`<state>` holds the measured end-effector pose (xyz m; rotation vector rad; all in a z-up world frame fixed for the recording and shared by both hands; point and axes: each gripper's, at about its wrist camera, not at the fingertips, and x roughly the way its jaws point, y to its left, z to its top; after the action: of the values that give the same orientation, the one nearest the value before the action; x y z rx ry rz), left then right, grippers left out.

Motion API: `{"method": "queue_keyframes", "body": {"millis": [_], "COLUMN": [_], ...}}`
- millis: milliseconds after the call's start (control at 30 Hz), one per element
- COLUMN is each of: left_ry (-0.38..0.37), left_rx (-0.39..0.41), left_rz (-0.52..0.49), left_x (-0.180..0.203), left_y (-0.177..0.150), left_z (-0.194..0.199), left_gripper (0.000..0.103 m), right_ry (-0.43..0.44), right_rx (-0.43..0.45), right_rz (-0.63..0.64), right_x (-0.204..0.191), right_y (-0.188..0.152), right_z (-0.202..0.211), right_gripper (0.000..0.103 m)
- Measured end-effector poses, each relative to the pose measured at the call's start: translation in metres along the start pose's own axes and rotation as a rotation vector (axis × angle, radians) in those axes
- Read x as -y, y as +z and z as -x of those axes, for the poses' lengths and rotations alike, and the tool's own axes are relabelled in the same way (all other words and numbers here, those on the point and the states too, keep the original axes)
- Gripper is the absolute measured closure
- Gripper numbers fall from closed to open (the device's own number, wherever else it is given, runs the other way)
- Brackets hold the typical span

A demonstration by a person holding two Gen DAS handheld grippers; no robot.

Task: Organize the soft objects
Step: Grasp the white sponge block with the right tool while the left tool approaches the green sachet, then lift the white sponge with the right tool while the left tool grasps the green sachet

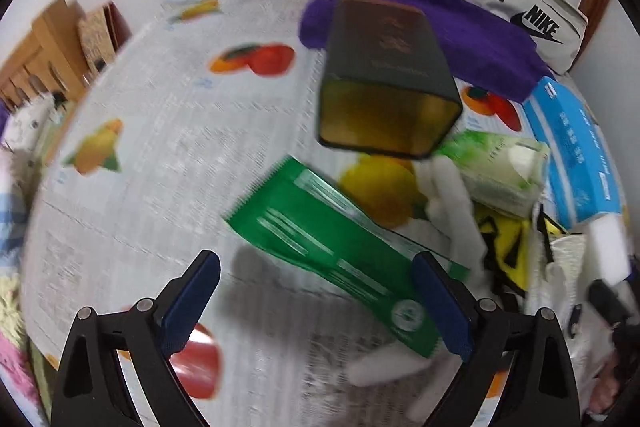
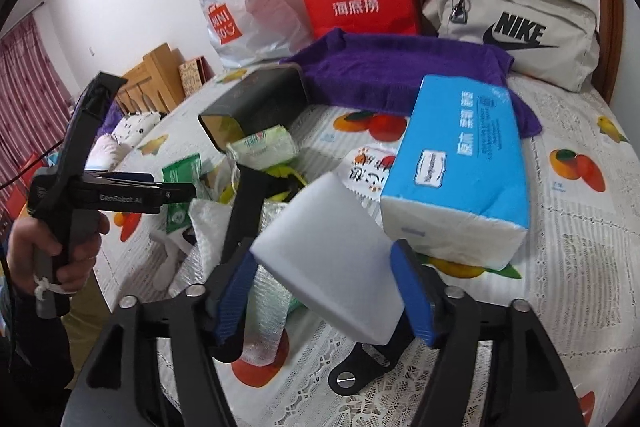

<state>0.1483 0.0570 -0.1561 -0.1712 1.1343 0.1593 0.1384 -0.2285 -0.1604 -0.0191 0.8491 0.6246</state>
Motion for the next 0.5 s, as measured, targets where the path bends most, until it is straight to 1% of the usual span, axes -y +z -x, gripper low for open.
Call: {"method": "queue_keyframes", "body": {"millis": [100,133,233,267,300,333,367,400,433,467,500], "left_ry": [-0.011,-0.002,0.059,0.07,0.078,0.083,0.082,0.076,0.067,0.055,0.047], "left_rx": [-0.024,-0.021,0.006,0.016,0.031,0.047,0.068,0.078,0.08,0.081,0.078], "left_rz": [0.024,0.026,0.01,0.003,-0.007,-0.025,-0.045,-0.06,-0.064,-0.058,-0.045], "left_x": [0.005,0.007,0.012,0.012,0.012,0.012,0.011,0.01,0.007,0.003,-0.003], "left_y": [0.0,0.001,0.009,0.011,0.012,0.013,0.014,0.014,0.014,0.014,0.012], "left_z": [-0.01,-0.012,-0.017,-0.018,-0.019,-0.019,-0.017,-0.014,-0.011,-0.009,-0.006], "left_gripper": [0.006,0.006,0.006,0.006,0.015,0.029,0.036,0.052,0.064,0.066,0.067], "right_ry": [-0.002,-0.008,-0.026,-0.037,-0.048,-0.05,-0.045,-0.041,-0.041,-0.042,-0.042], "right_rx": [-0.003,-0.004,-0.042,-0.044,-0.039,-0.028,-0.028,-0.028,-0.024,-0.019,-0.014], "right_rz": [-0.01,-0.013,0.0,0.006,0.01,0.012,0.007,-0.002,-0.011,-0.015,-0.019], "right_x": [0.002,0.001,-0.001,-0.001,-0.001,-0.001,0.0,0.002,0.003,0.004,0.005], "right_y": [-0.001,0.0,-0.002,-0.003,-0.004,-0.005,-0.005,-0.004,-0.004,-0.003,-0.002], "right_z": [-0.006,-0.008,-0.015,-0.017,-0.016,-0.015,-0.015,-0.014,-0.013,-0.012,-0.01], "right_gripper": [0.025,0.025,0.025,0.028,0.033,0.037,0.042,0.046,0.048,0.054,0.056]}}
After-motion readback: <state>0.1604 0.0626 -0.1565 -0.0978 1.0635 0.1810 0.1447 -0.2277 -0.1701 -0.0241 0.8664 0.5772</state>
